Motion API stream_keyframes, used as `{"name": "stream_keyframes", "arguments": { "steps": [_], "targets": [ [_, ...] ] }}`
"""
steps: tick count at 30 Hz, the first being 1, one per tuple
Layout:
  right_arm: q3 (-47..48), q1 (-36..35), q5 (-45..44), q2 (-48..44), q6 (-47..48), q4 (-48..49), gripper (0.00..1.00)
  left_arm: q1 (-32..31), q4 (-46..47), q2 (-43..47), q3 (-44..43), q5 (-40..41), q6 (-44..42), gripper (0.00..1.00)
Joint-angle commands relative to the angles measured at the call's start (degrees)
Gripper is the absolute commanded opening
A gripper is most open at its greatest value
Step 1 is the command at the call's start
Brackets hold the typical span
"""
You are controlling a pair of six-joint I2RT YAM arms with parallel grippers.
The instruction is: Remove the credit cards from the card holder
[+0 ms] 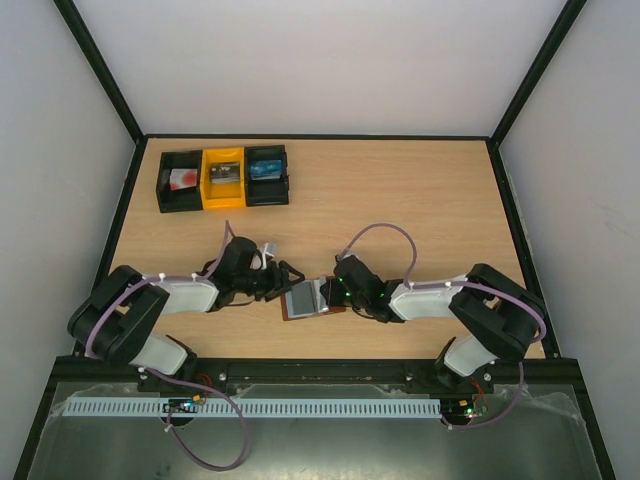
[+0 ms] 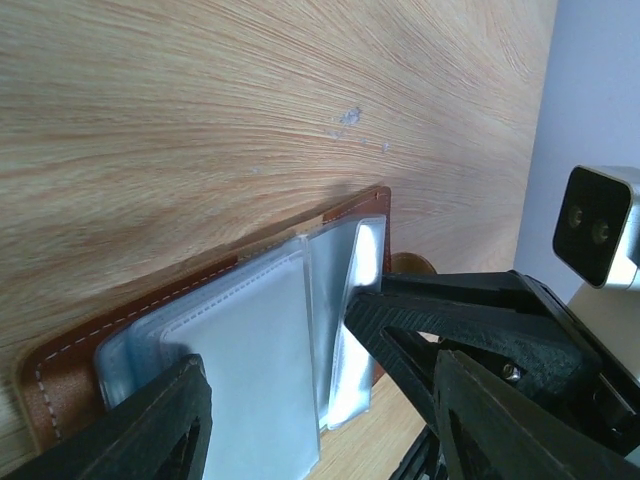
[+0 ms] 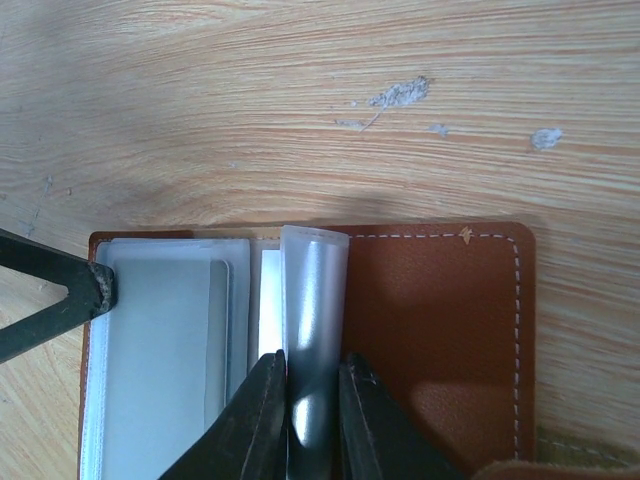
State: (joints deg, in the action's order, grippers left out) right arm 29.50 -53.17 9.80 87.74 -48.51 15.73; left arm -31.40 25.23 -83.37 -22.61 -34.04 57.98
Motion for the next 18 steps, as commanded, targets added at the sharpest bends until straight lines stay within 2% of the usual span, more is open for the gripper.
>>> {"name": "stream_keyframes", "arguments": {
  "steps": [1,6,18],
  "targets": [
    [-1.5,-0.2,-0.6,-1.1,-0.4,-0.9,0.15,-1.0,2.1,-0.5,0.4,1.1,0.8,0.62],
    [-2.1,-0.2,-1.1,-2.0,-0.4,-0.8,0.15,-1.8,0.4,0.4,-0.5,2.4,0.8,0.62],
    [-2.5,-0.1,-1.4,-2.3,-0.6,-0.4,0.15,-2.7,-6.1,4.3,-2.2,5.9,-0.8,0.73]
  ]
}}
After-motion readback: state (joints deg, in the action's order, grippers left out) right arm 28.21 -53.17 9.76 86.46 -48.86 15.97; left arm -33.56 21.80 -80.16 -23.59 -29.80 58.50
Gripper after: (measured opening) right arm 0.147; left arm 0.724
